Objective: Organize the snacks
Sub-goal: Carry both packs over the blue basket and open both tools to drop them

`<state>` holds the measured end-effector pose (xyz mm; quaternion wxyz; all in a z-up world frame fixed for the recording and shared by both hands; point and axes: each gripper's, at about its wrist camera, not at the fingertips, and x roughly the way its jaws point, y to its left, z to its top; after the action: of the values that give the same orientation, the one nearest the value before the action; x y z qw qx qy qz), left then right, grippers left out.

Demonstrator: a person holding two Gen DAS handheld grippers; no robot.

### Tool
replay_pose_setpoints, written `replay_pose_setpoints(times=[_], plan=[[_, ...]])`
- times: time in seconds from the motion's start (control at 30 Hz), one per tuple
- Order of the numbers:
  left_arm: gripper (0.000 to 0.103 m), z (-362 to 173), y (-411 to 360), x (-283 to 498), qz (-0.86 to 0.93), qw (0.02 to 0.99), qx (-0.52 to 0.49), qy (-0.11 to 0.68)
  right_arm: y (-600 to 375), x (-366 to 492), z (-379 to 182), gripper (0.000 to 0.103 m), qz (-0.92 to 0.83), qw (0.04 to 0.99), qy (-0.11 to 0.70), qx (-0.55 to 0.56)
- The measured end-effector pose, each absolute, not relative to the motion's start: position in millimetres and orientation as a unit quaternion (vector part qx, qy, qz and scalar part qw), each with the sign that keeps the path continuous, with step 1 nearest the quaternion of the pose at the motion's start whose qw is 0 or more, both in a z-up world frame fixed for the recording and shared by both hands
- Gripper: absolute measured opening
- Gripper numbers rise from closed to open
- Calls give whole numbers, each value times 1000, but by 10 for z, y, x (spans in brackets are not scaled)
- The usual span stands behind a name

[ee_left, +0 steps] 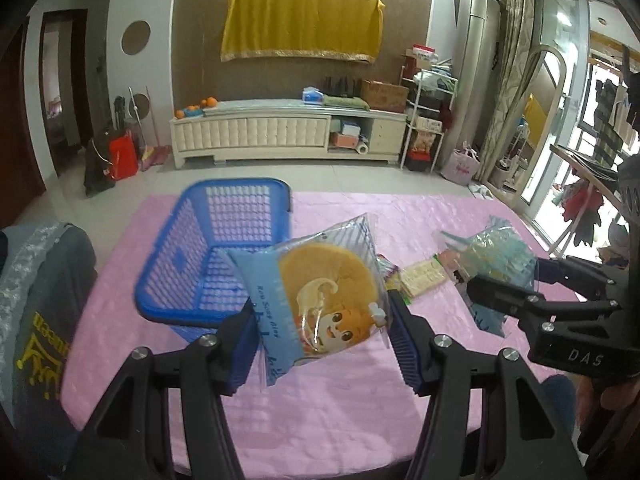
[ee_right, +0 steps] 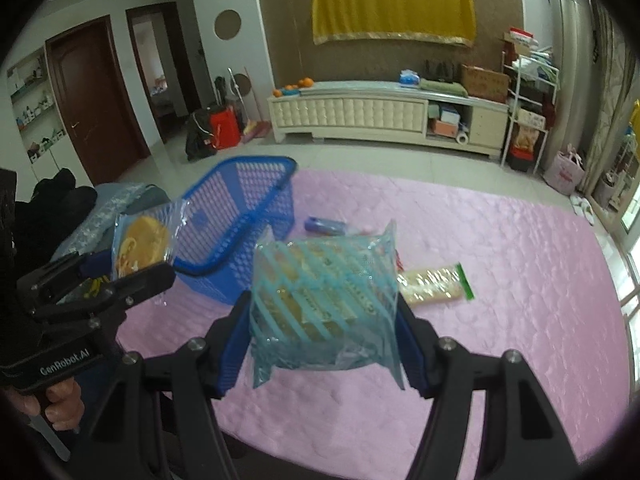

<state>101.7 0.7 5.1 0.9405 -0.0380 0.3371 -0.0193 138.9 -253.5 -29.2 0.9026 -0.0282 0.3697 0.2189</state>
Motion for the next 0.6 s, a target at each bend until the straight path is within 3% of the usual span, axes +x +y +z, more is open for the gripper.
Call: replay_pose_setpoints(times=[0.6], plan=[[56,335,874,1532,17,948,2,316,-1498,1983,-53,70,282,890,352,-63]])
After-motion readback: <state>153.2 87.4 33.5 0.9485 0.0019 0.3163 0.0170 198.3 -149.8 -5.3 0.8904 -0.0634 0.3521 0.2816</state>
